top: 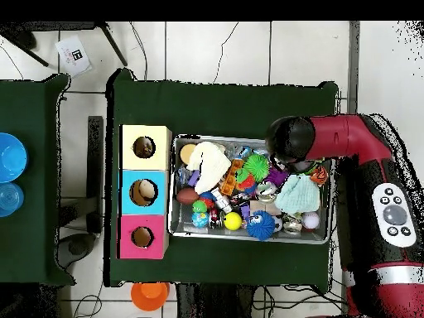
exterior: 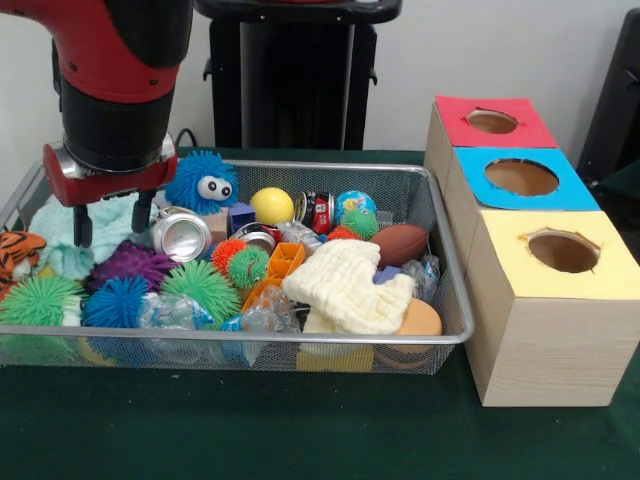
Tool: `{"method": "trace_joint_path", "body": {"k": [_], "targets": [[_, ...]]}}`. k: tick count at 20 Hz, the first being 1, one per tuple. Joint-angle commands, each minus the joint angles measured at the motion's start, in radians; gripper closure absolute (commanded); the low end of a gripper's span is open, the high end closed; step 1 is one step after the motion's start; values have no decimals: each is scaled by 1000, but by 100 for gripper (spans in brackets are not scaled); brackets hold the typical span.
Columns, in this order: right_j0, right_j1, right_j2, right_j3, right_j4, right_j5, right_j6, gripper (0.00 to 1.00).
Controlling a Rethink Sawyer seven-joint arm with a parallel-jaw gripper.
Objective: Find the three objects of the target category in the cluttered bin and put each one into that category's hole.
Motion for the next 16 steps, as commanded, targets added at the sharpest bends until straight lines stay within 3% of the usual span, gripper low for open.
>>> {"method": "trace_joint_path", "body": {"k": [1, 10, 16], "targets": [[43, 41, -39, -57, -115, 177, -362, 0], [67, 55, -78, -17, -196, 167, -319, 0], [72, 100, -86, -15, -207, 160, -296, 0]]}}
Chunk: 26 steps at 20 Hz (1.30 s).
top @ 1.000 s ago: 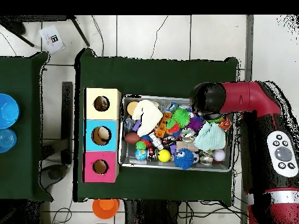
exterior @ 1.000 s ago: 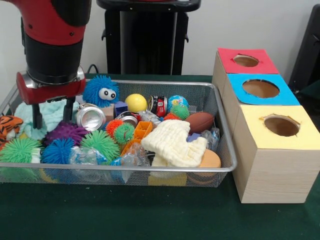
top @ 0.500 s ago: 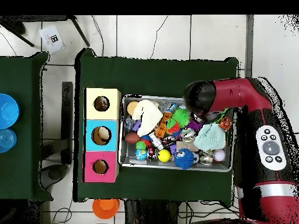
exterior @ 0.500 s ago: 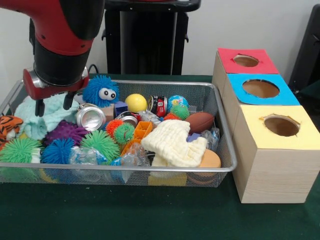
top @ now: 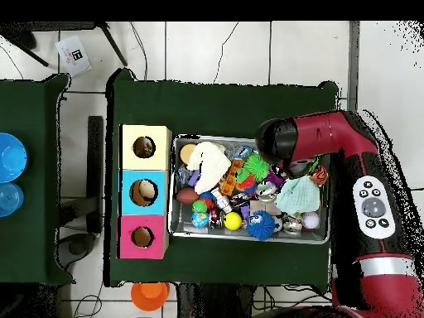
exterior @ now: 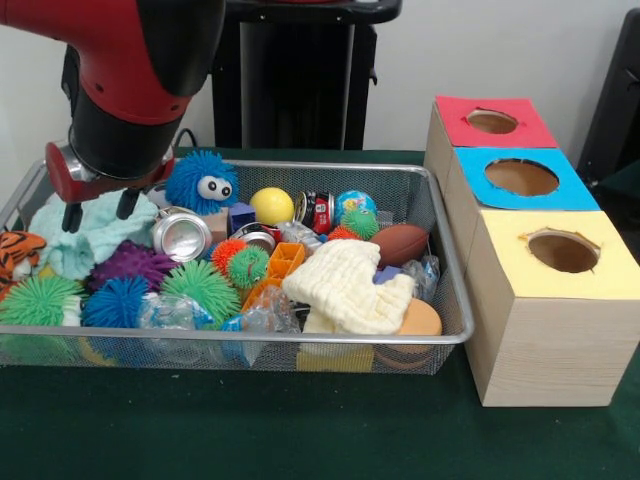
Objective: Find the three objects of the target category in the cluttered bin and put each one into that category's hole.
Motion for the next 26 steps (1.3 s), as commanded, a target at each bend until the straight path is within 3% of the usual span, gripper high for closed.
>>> {"method": "trace_joint_path", "body": {"k": [1, 12, 19, 20, 26], "targets": [[14, 87, -46, 10, -89, 59, -292, 0], [15, 175, -92, -50, -132, 100, -329, 0], [35, 175, -106, -74, -131, 138, -349, 0], [37, 171, -112, -73, -124, 138, -353, 100], [36, 165, -107, -67, -102, 131, -352, 100]]}}
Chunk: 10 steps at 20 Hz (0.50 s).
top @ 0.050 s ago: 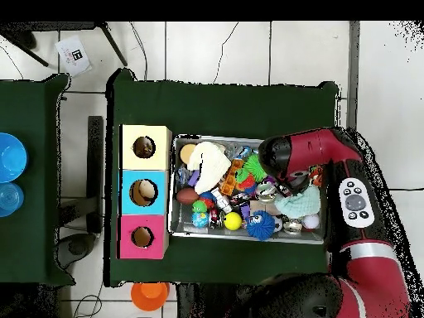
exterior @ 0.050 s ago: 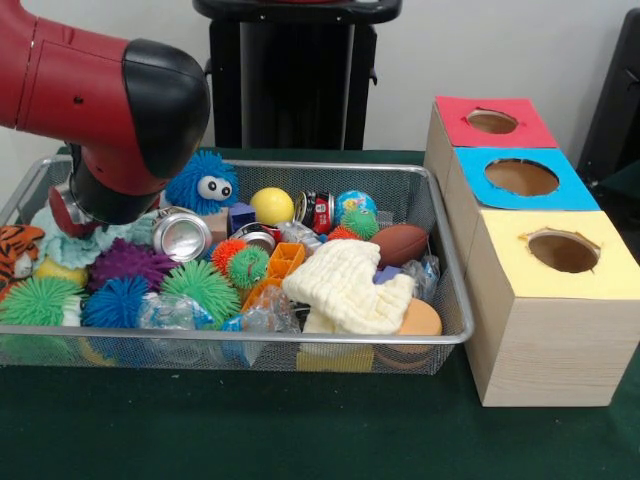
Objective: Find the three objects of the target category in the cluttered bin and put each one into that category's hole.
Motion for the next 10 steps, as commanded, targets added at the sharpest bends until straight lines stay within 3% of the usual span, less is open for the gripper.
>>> {"method": "trace_joint_path", "body": {"k": [1, 5, 10], "targets": [[13, 14, -7, -12, -36, 86, -352, 100], [-2, -5, 12, 22, -4, 39, -317, 100], [-15, -122, 49, 121, 87, -5, -254, 100]]}}
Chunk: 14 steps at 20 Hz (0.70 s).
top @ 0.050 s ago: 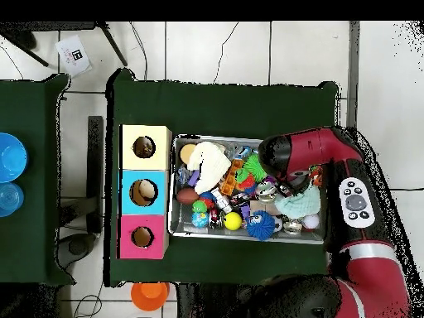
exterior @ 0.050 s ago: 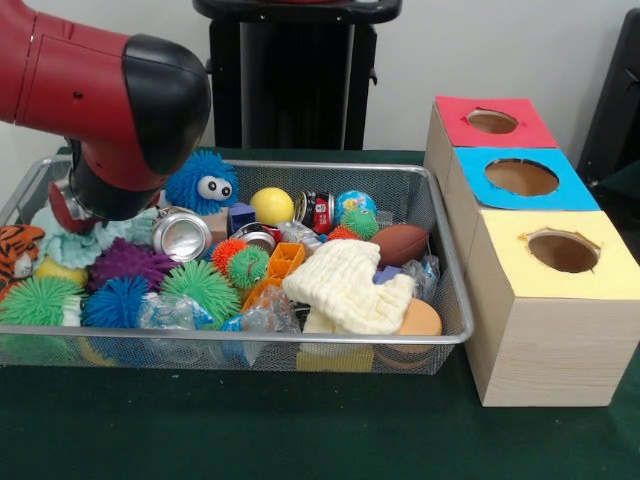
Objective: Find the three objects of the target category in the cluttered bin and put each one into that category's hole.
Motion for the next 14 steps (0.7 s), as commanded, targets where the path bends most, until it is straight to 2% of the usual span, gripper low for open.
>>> {"method": "trace_joint_path", "body": {"k": [1, 4, 7, 11, 14], "targets": [[-19, -136, 62, 134, 96, -17, -240, 100], [-28, -233, 90, 199, 194, -13, -194, 100], [-36, -293, 111, 240, 272, -34, -146, 100], [-59, -341, 153, 295, 399, -108, -66, 100], [-74, -368, 194, 341, 505, -213, 15, 100]]}}
